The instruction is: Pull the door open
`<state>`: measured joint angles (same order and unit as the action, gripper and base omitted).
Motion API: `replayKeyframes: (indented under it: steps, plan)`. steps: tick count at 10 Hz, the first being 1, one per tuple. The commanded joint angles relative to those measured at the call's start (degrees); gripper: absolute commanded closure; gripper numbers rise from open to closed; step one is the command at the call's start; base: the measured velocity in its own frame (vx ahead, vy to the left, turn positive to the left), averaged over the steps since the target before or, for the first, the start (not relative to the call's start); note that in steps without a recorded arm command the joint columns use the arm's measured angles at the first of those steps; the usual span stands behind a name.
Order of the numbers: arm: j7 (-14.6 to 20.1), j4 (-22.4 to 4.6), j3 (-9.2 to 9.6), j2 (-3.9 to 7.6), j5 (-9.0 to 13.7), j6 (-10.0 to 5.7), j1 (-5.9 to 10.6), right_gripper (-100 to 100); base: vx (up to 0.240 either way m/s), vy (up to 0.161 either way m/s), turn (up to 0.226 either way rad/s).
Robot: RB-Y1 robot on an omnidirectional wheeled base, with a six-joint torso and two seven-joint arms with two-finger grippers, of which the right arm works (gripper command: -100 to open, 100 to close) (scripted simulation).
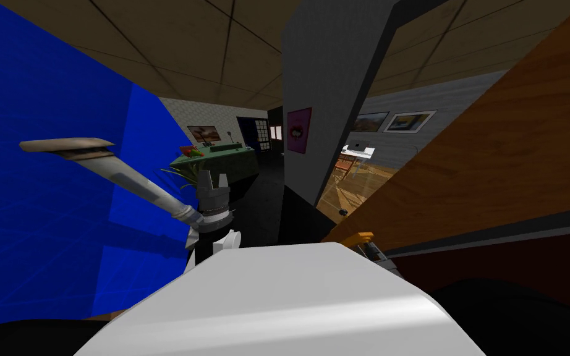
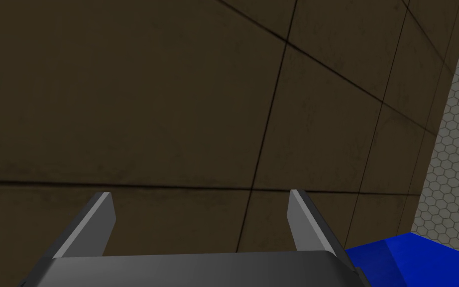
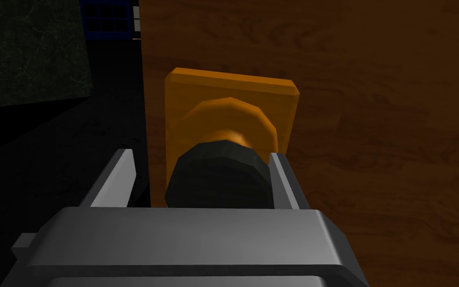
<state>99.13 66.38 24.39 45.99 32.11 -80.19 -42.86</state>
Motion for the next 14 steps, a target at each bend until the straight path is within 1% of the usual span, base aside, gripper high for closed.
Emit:
replayKeyframes:
  steps: [1, 2, 4, 5, 7, 8, 10, 12, 13, 14]
  plan:
    - [0.72, -1.79, 1.53, -0.56, -1.41, -2.30, -0.59, 100, 0.028, -0.002, -0.011]
    - [0.72, -1.79, 1.53, -0.56, -1.41, -2.30, -0.59, 100, 0.015, 0.001, 0.004]
    - [2.19, -4.85, 2.29, -0.41, -2.54, -5.96, -0.95, 100, 0.012, 0.001, 0.006]
    - [2.19, -4.95, 2.29, -0.41, -2.54, -5.97, -0.95, 100, 0.005, 0.000, -0.020]
    - [3.55, -7.93, 3.00, -0.22, -3.58, -9.41, -1.35, 100, 0.002, -0.005, -0.001]
    - [3.55, -7.93, 3.00, -0.22, -3.58, -9.41, -1.35, 100, 0.000, -0.015, -0.014]
    - [4.76, -10.65, 3.62, 0.00, -4.51, -12.51, -1.79, 100, -0.012, -0.020, -0.001]
    - [5.79, -13.05, 4.15, 0.26, -5.29, -15.18, -2.28, 100, -0.031, -0.045, -0.025]
    - [5.79, -13.05, 4.15, 0.26, -5.29, -15.18, -2.28, 100, -0.030, -0.046, -0.014]
    - [6.23, -14.12, 4.37, 0.40, -5.62, -16.35, -2.55, 100, -0.032, -0.030, -0.007]
